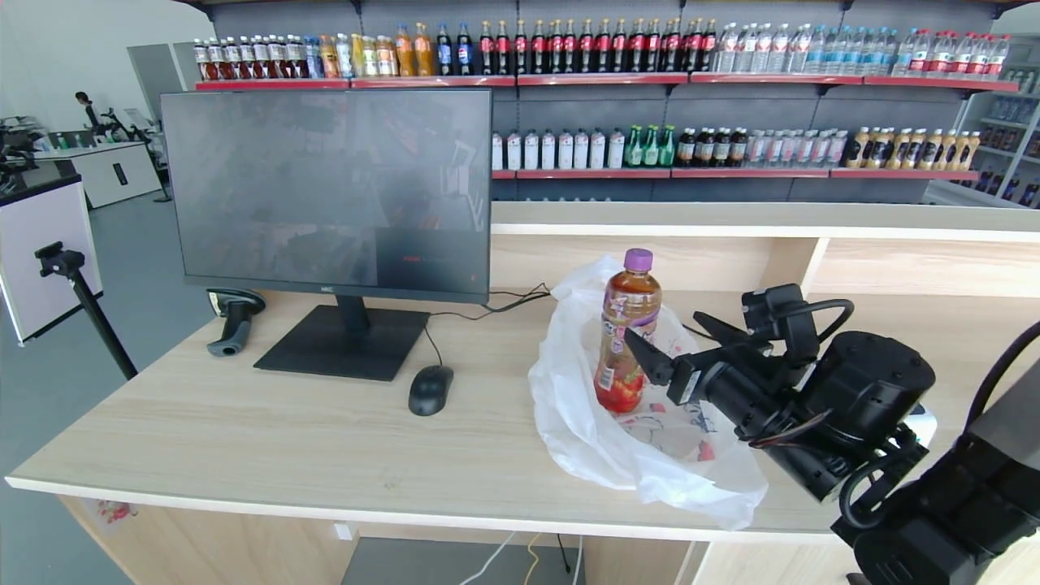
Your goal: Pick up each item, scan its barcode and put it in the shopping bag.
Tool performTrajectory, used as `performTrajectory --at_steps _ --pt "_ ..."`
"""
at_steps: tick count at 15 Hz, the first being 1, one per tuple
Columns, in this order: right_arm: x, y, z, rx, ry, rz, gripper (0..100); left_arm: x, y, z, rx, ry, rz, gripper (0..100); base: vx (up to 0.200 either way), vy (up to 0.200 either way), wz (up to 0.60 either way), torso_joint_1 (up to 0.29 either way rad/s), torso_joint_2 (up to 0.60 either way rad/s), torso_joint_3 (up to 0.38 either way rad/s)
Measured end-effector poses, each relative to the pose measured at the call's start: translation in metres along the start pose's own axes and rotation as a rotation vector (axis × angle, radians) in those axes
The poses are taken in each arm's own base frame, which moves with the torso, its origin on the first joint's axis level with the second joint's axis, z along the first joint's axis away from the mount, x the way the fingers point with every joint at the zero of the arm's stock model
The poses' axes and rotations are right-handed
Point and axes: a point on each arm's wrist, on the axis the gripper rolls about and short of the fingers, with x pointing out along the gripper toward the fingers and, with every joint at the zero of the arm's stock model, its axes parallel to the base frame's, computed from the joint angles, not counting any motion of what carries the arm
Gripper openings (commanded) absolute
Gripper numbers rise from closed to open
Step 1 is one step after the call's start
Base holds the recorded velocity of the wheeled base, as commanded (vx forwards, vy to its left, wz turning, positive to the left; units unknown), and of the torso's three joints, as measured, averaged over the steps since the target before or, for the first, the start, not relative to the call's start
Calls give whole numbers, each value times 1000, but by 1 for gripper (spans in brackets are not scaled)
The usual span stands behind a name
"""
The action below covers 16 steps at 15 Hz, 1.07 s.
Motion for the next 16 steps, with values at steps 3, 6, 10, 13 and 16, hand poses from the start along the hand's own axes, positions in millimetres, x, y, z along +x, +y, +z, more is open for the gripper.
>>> performTrajectory --at_steps 3,6,10,13,16 --pt "-8 -1 14 33 -37 0 100 0 0 0 7 0 -1 100 -133 0 0 -2 0 6" --pt "-15 -2 20 43 -48 -3 100 0 0 0 8 -1 -3 100 -200 0 0 9 6 -1" --pt "-17 -2 24 44 -60 -1 100 0 0 0 5 0 -2 100 -200 0 0 -6 1 2" --pt "-17 -2 25 44 -64 0 100 0 0 0 7 0 -2 100 0 0 0 0 0 0" --pt "-17 -2 26 44 -67 1 100 0 0 0 12 2 -2 100 0 -67 0 9 4 -4"
